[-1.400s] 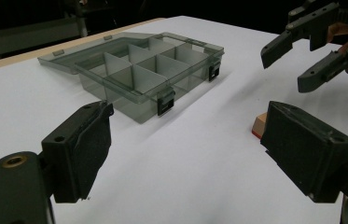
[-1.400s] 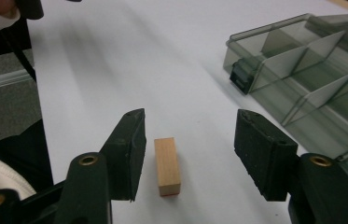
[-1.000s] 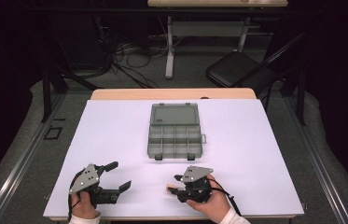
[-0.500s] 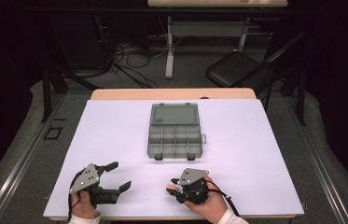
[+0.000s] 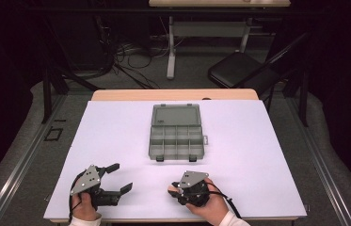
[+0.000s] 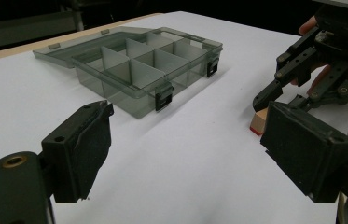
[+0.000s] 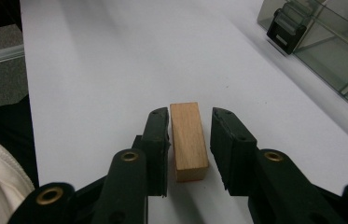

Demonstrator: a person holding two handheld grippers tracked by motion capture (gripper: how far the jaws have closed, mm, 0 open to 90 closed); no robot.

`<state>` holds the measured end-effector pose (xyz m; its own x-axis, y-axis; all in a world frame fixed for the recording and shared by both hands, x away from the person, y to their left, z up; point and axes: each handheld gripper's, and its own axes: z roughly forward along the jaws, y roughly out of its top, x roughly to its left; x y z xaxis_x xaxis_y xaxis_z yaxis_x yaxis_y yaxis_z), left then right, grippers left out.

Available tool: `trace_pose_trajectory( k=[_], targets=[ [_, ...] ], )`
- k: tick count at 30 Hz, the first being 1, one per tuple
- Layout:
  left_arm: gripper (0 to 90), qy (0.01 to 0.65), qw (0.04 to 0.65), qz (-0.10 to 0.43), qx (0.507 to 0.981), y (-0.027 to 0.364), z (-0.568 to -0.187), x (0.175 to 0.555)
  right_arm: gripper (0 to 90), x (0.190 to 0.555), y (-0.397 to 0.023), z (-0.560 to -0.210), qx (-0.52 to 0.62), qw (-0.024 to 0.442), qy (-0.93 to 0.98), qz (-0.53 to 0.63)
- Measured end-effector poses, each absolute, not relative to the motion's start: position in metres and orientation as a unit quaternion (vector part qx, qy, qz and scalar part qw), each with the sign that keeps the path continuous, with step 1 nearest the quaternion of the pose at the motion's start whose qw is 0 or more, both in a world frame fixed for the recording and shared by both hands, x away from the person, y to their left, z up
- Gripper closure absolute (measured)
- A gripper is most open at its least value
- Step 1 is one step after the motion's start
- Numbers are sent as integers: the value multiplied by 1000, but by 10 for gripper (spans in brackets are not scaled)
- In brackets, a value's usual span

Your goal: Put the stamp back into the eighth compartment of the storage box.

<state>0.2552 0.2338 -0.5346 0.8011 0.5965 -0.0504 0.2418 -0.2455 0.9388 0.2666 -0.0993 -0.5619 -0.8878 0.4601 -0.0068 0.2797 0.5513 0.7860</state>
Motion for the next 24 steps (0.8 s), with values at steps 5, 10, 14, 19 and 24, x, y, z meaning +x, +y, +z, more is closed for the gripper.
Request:
trace_pose_trajectory(
  k=[5, 10, 14, 19, 24],
  targets=[
    [160, 271, 551, 161, 773, 234, -535, 255, 697, 268, -101, -562, 213, 103, 874, 423],
    [160, 270, 550, 161, 774, 233, -535, 255, 711, 267, -100, -563, 210, 104, 876, 421],
    [160, 270, 550, 160, 774, 233, -535, 255, 722, 267, -99, -564, 204, 107, 879, 418],
    [160, 271, 550, 160, 773, 234, -535, 255, 740, 267, -99, -564, 200, 110, 881, 415],
    [160, 270, 550, 160, 774, 234, -535, 255, 754, 266, -99, -565, 193, 113, 882, 415]
  ],
)
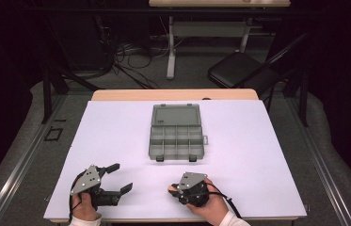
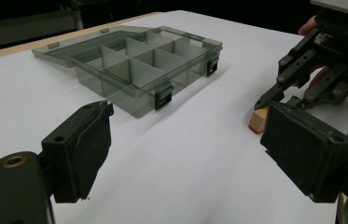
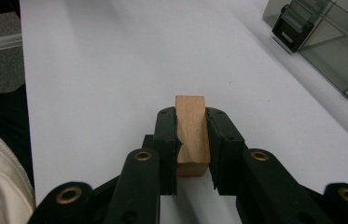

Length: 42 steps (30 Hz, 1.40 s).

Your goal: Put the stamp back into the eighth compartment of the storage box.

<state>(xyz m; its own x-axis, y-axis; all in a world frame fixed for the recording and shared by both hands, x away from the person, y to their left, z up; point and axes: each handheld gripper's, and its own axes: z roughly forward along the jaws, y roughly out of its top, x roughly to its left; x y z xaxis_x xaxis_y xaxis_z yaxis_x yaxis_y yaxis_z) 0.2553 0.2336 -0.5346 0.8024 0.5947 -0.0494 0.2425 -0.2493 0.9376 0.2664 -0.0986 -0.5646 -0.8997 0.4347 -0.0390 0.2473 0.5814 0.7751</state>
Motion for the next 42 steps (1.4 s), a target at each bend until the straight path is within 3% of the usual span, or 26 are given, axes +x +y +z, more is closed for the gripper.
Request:
trace_pose_trajectory(
  k=[25, 42],
  targets=[
    [160, 271, 549, 159, 774, 233, -535, 256, 757, 266, -101, -561, 190, 111, 877, 427],
    [161, 272, 548, 156, 775, 234, -535, 256, 758, 271, -125, -543, 248, 123, 846, 456]
  ],
)
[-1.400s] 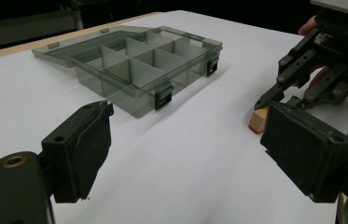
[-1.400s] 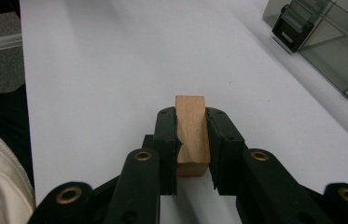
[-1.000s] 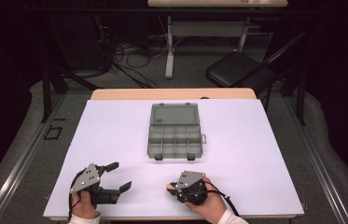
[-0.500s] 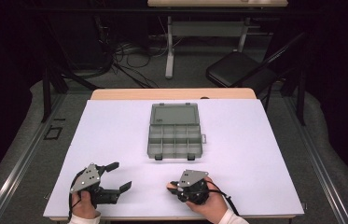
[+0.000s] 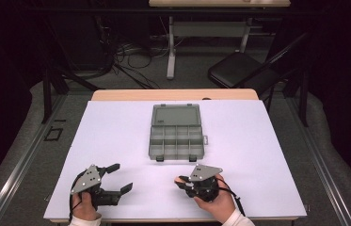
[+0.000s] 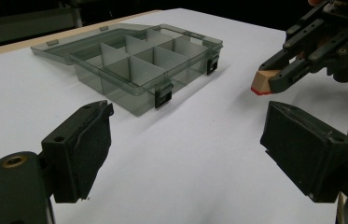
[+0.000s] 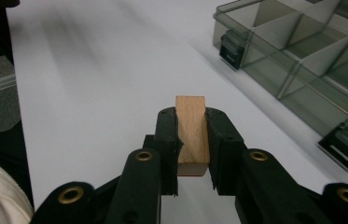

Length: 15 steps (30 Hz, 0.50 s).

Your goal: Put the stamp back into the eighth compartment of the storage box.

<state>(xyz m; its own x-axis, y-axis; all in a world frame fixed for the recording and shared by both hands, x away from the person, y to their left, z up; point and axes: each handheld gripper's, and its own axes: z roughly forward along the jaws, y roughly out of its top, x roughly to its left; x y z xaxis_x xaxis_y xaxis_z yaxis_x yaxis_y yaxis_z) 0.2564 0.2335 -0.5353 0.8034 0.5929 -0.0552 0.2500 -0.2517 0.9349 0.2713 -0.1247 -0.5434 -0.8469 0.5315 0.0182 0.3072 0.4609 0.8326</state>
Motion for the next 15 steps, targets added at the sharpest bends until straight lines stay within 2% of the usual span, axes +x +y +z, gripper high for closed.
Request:
trace_pose_trajectory(
  k=[15],
  targets=[
    [160, 270, 548, 155, 776, 233, -535, 257, 758, 283, -157, -534, 317, 141, 818, 460]
  ],
)
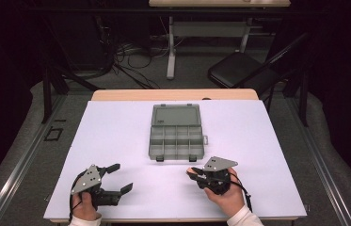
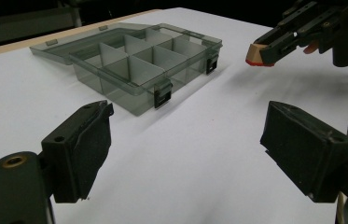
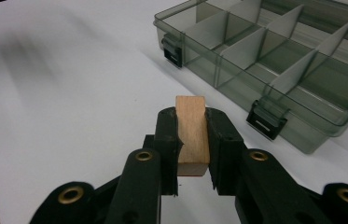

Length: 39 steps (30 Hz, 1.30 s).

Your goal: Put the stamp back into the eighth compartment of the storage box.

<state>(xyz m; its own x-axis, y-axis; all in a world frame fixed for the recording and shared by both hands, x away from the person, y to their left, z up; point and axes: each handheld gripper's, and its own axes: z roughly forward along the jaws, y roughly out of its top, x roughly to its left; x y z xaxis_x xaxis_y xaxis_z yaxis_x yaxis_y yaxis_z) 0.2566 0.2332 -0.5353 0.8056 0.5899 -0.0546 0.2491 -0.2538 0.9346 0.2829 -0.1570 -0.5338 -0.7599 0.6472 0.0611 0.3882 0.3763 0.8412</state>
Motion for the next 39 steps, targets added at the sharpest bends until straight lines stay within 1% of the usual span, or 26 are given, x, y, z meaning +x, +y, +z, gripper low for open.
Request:
trace_pose_trajectory(
  k=[13, 30, 39],
  targets=[
    [161, 270, 548, 156, 776, 233, -535, 257, 758, 288, -171, -531, 345, 159, 802, 461],
    [161, 269, 548, 156, 777, 233, -535, 257, 758, 290, -178, -529, 359, 163, 795, 462],
    [160, 270, 547, 156, 777, 233, -535, 256, 758, 297, -178, -518, 367, 165, 789, 464]
  ],
)
